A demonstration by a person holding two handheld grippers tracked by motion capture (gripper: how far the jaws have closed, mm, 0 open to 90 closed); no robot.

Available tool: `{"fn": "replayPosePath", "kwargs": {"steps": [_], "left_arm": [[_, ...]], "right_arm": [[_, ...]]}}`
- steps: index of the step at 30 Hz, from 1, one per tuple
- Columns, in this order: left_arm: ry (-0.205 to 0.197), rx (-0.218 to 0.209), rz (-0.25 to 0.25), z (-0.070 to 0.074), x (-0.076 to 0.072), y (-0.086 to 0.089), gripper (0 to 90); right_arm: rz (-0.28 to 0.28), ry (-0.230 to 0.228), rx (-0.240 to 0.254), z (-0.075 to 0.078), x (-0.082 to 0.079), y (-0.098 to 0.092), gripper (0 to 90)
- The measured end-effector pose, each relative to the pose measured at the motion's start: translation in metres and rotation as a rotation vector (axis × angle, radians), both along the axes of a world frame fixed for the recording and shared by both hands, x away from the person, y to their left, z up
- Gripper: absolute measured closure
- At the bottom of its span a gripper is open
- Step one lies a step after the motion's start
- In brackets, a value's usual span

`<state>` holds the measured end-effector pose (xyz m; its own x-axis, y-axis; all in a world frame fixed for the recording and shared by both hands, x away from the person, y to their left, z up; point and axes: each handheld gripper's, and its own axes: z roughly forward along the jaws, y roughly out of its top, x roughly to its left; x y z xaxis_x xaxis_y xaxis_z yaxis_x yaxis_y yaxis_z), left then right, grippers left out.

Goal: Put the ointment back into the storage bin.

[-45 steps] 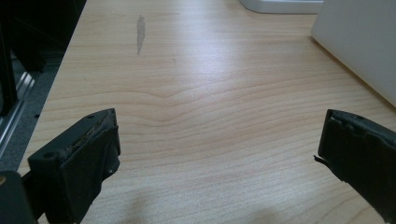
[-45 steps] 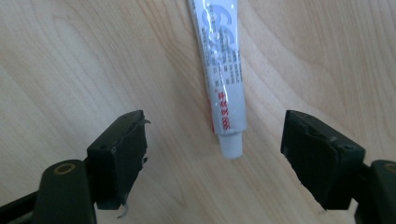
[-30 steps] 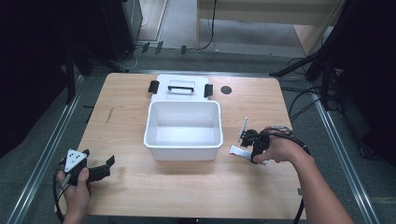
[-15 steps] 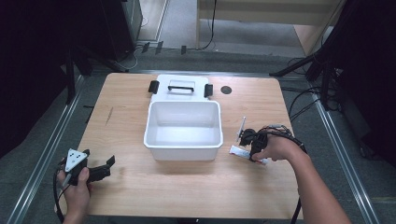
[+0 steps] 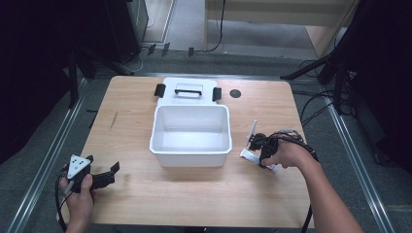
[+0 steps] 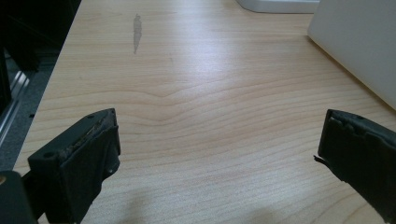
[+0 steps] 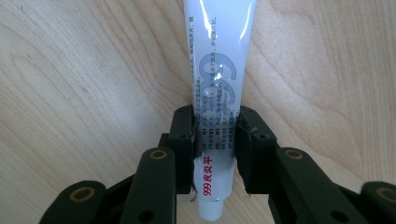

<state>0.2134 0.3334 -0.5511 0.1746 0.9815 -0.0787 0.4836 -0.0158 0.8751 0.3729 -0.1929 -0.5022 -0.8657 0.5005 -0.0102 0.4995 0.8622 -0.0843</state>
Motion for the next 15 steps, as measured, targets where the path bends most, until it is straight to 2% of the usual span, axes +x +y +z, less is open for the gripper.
{"fn": "replayPosePath", "kwargs": {"steps": [1,7,15], "left_arm": [[0.0,0.0,0.0,0.0,0.0,0.0,0.0],[0.0,0.0,0.0,0.0,0.0,0.0,0.0],[0.0,0.001,0.001,0.0,0.0,0.0,0.0]], "right_arm": [[0.0,0.0,0.0,0.0,0.0,0.0,70.9],[-0.09,-0.018,0.051,0.014,0.003,-0.005,71.0],[-0.171,-0.043,0.077,0.032,0.008,-0.011,71.0]]}}
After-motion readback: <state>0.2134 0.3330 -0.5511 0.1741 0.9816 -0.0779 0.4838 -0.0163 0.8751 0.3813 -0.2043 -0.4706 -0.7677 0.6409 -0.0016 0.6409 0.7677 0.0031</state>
